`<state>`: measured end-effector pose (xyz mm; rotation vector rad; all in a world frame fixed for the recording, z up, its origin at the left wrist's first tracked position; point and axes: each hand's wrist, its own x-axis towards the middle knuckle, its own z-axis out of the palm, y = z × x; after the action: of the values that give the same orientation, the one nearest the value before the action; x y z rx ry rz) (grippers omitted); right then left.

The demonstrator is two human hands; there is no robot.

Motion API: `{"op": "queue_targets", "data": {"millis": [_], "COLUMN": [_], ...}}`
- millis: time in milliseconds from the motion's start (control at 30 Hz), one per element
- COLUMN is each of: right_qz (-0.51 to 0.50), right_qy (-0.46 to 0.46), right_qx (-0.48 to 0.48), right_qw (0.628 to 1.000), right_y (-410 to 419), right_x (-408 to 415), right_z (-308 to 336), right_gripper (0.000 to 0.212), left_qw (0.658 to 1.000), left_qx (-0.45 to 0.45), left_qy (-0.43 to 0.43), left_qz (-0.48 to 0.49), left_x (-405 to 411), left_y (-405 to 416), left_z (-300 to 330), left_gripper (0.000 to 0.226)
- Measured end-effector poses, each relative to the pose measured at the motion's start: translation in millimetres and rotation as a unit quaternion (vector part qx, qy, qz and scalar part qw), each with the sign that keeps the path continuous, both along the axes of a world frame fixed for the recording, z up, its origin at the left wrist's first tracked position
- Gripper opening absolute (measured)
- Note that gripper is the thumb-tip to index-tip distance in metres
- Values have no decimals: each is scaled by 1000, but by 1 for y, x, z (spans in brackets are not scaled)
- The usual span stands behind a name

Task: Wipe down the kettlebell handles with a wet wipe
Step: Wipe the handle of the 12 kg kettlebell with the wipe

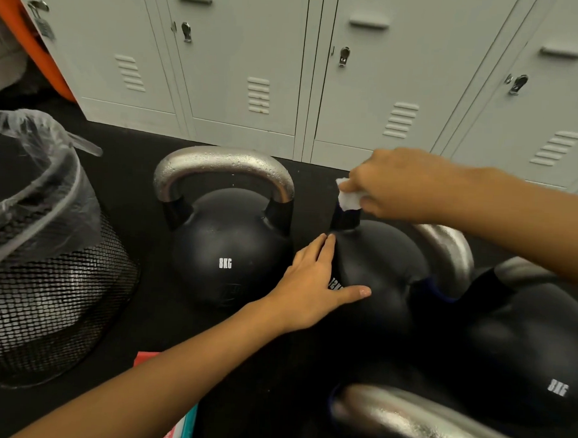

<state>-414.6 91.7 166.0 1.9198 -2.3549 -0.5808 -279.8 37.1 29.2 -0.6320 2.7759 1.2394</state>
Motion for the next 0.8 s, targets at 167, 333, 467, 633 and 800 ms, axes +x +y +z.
{"op": "queue_targets", "data": {"millis": [167,333,467,633,800], "right_qz": [-67,-185,-184,-147,-118], "right_qy": [-97,-339,-301,-34,85], "right_qx": [26,-58,-125,-163,-120], "right_qw": [993,921,927,975,982], "right_y": [-34,-12,29,85,83], "right_x": [-9,-24,-14,17,27], "right_z": [-7,7,10,-9,-17], "right_gripper": [28,31,41,50,54], "left_qw": [1000,1000,1000,1000,1000], "left_qx": [-8,-9,-10,-12,-13], "left_qy": [0,-1,4,1,5], "left_qz": [-5,-10,-8,-10,-5], "left_x": [4,6,6,6,6], "left_y": [-1,-3,-2,-2,-1], "left_z": [0,0,-1,0,-3], "left_gripper": [101,100,100,100,101]}}
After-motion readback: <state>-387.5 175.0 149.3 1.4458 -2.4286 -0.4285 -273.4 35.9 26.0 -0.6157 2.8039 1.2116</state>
